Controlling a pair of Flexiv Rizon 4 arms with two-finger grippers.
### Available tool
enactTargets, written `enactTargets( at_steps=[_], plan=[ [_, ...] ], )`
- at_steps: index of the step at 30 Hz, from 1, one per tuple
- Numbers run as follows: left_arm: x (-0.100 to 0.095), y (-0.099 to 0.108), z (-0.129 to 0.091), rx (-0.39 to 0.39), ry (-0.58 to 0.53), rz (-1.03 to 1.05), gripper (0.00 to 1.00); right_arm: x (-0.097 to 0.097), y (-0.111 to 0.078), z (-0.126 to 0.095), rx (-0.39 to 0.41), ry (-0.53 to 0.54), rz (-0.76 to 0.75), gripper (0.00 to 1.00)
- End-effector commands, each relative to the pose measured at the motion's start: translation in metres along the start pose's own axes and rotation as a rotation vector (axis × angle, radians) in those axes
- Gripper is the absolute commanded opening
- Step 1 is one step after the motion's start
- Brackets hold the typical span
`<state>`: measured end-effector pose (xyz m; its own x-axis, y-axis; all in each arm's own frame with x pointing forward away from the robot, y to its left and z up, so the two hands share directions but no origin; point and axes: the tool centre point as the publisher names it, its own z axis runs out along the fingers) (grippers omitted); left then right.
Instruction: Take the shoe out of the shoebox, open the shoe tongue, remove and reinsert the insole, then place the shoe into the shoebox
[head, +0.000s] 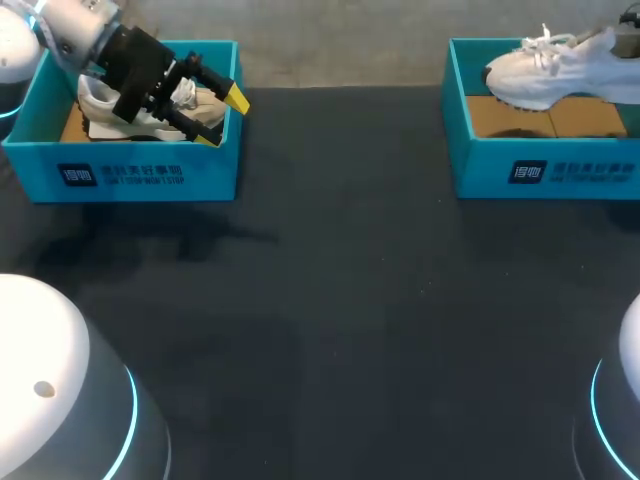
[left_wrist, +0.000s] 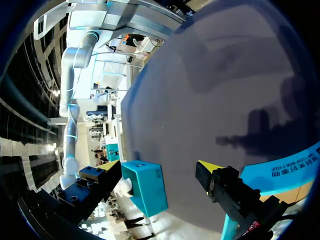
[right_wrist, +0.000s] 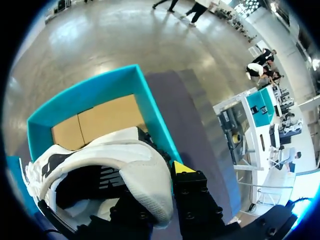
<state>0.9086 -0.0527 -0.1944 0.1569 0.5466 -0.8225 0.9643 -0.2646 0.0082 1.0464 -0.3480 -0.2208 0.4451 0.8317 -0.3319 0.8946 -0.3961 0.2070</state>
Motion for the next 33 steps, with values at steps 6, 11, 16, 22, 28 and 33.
enactTargets(
  at_steps=[6, 11, 16, 22, 28, 33],
  plan=[
    [0.000, -0.001, 0.000, -0.001, 0.003, 0.001, 1.00, 0.015, 0.012, 0.026, -0.029, 0.000, 0.020, 0.00],
    [0.000, -0.001, 0.000, -0.001, 0.003, 0.001, 1.00, 0.023, 0.023, 0.032, -0.040, 0.001, 0.022, 0.00],
    [0.000, -0.001, 0.000, -0.001, 0.003, 0.001, 1.00, 0.035, 0.035, 0.045, -0.048, 0.006, 0.030, 0.00],
    [0.000, -0.001, 0.000, -0.001, 0.003, 0.001, 1.00, 0.045, 0.038, 0.058, -0.049, 0.006, 0.034, 0.00],
    [0.000, -0.001, 0.000, -0.001, 0.003, 0.001, 1.00, 0.047, 0.040, 0.070, -0.048, 0.005, 0.036, 0.00],
    [0.000, -0.001, 0.000, -0.001, 0.003, 0.001, 1.00, 0.048, 0.041, 0.077, -0.040, 0.006, 0.042, 0.00]
  ],
)
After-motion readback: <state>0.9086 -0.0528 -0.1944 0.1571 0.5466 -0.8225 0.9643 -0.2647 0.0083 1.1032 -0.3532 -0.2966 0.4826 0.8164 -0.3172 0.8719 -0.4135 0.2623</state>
